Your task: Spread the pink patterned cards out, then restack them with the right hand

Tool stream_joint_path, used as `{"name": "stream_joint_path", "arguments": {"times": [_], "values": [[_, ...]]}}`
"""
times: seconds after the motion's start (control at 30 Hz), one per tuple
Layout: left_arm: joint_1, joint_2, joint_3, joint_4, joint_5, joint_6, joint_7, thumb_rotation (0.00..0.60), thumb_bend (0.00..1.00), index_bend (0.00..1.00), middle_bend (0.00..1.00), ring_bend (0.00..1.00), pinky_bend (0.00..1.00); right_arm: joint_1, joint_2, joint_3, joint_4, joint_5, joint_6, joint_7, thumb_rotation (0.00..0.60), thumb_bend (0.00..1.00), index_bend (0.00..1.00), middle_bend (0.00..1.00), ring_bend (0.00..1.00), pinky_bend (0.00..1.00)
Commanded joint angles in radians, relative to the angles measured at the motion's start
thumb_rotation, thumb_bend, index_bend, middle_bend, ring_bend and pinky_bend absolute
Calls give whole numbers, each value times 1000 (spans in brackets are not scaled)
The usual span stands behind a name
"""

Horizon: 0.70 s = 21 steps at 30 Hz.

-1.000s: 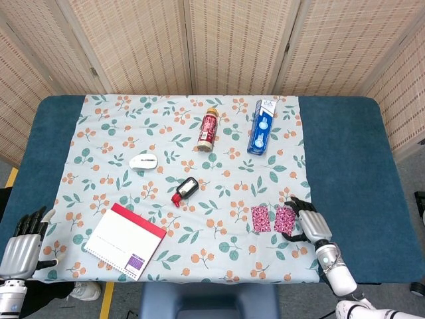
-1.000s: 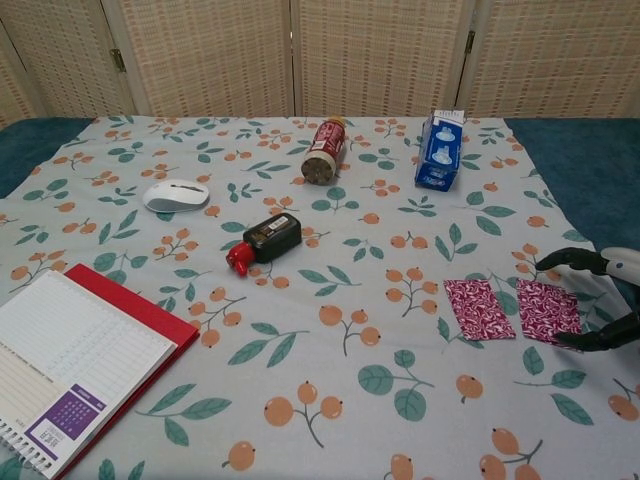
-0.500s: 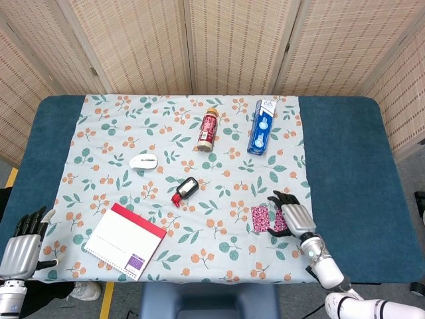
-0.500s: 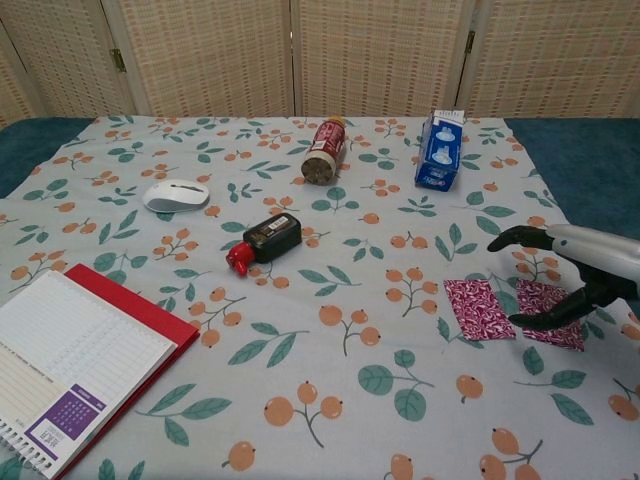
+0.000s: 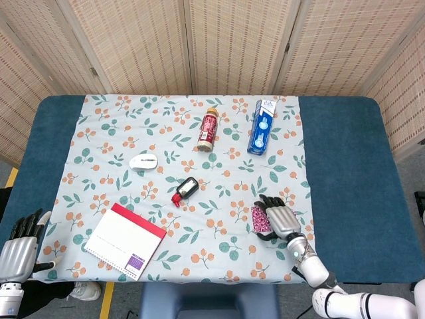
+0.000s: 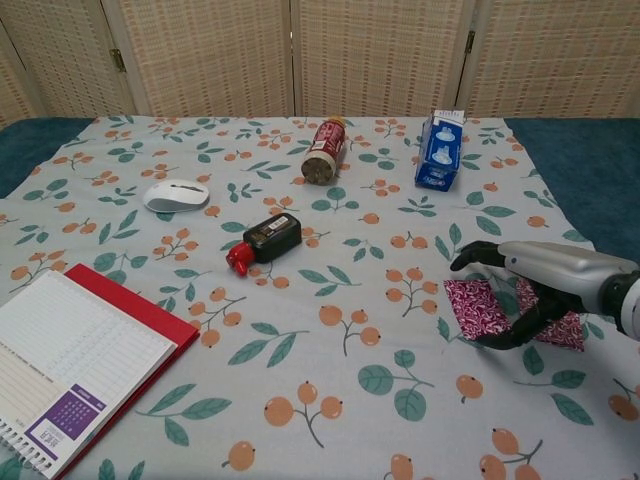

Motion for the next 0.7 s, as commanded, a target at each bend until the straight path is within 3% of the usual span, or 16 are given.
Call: {"name": "stream_joint_path", "arguments": {"times": [0.03,0.7], "values": [[1,1,-1,-1,-1,0,0,600,88,84,0,69,0,0,1,-7,2,1,4,-1,491,291,126,41,0,0],[1,-1,-2,0,-8,-8,3,600,89,84,0,69,0,19,-11,-28,33,19,2,-6,490,291,128,41,0,0]]}}
